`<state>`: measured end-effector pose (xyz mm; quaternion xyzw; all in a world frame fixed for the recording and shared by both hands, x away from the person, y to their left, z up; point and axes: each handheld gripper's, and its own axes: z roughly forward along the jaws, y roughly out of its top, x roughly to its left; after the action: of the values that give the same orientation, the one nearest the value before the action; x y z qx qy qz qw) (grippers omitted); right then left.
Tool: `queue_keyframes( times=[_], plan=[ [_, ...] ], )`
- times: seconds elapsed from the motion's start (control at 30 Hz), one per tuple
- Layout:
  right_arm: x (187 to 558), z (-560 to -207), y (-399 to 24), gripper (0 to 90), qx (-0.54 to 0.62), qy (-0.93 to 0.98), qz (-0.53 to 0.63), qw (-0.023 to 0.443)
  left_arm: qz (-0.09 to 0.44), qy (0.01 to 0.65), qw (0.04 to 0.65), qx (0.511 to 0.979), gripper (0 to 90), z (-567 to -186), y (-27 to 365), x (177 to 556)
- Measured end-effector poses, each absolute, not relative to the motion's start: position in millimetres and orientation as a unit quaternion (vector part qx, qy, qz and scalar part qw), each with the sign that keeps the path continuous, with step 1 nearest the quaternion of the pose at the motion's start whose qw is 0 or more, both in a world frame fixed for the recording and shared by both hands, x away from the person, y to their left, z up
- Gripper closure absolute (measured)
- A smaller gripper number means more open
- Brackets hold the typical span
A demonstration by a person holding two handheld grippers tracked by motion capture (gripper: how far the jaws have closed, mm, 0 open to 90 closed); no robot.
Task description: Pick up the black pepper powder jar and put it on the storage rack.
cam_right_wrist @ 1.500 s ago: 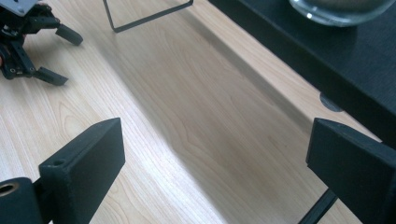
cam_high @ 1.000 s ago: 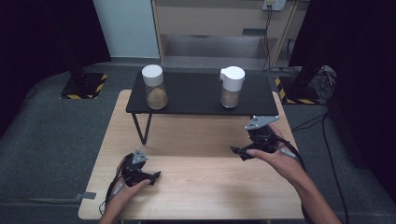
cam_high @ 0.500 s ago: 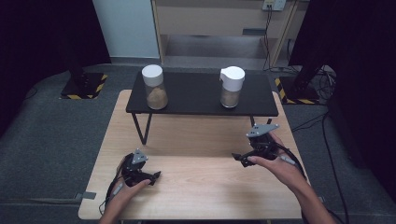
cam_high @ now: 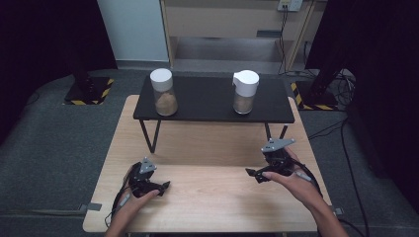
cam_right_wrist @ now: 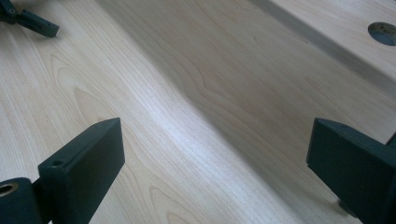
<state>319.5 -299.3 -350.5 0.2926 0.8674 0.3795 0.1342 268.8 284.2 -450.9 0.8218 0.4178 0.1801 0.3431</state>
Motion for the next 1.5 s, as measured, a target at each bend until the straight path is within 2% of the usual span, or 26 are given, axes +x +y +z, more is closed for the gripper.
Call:
queue_keyframes(
  times=[0.93, 1.5],
  plan=[
    [308.4, -399.2, -304.4, 5.1, 0.305, 0.867, 0.377, 0.120, 0.180, 0.418, 0.343, 0.822, 0.0, -450.8, 284.2, 268.8],
    [297.7, -417.4, -302.8, 4.9, 0.298, 0.866, 0.382, 0.122, 0.180, 0.418, 0.343, 0.822, 0.0, -450.8, 284.2, 268.9]
  ],
)
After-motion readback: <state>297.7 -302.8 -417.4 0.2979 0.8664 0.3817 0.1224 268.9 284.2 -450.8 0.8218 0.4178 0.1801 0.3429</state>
